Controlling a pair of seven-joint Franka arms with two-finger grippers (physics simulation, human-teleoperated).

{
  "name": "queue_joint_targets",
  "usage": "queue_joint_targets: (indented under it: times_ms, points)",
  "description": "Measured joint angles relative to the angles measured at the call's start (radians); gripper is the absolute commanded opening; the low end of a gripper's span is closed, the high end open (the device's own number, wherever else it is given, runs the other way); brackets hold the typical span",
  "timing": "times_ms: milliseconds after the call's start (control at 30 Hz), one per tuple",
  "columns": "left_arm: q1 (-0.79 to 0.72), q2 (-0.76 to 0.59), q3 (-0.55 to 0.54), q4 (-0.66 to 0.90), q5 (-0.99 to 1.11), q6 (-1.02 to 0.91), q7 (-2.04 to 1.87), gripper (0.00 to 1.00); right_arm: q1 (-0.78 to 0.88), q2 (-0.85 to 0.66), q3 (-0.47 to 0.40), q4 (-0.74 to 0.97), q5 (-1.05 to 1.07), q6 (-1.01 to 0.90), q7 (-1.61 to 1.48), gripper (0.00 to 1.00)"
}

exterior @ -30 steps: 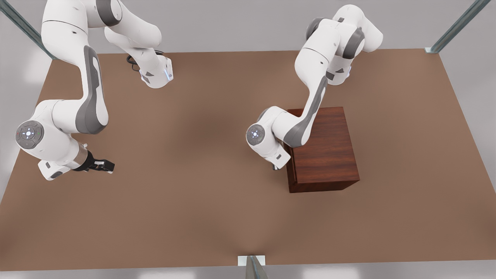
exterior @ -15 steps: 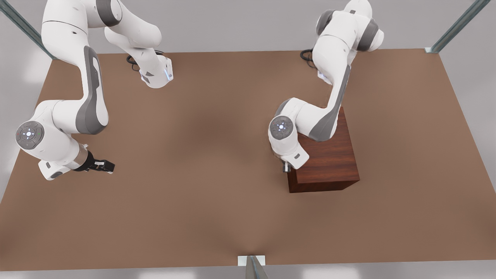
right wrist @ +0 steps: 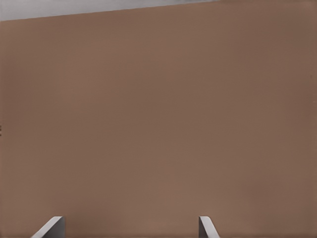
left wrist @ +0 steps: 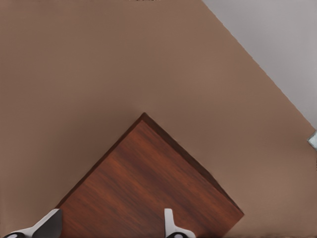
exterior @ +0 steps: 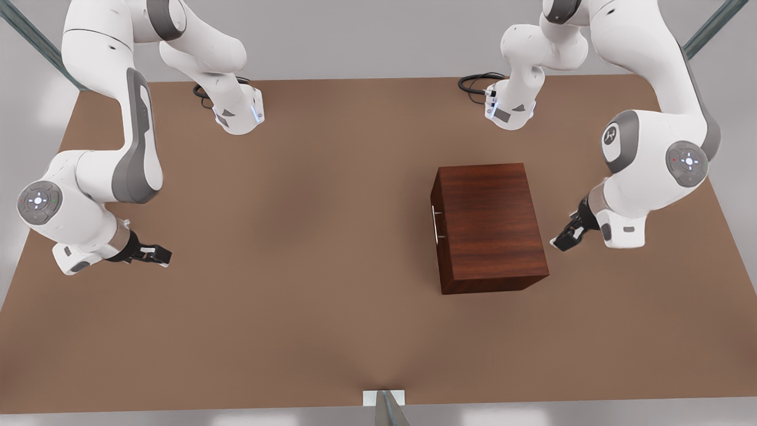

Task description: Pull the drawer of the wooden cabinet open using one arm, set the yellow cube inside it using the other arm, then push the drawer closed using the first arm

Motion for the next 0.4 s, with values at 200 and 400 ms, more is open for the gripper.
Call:
queue_joint_targets:
  times_ms: [200, 400]
  points:
    - [0.000, 0.000, 0.000, 0.000, 0.000, 0.027, 0.298, 1.00, 0.000, 0.005, 0.000, 0.006, -0.001, -0.001, 0.000, 1.00]
    - [0.000, 0.000, -0.002, 0.000, -0.002, 0.038, 0.511, 1.00, 0.000, 0.006, 0.000, 0.006, 0.000, -0.001, 0.000, 1.00]
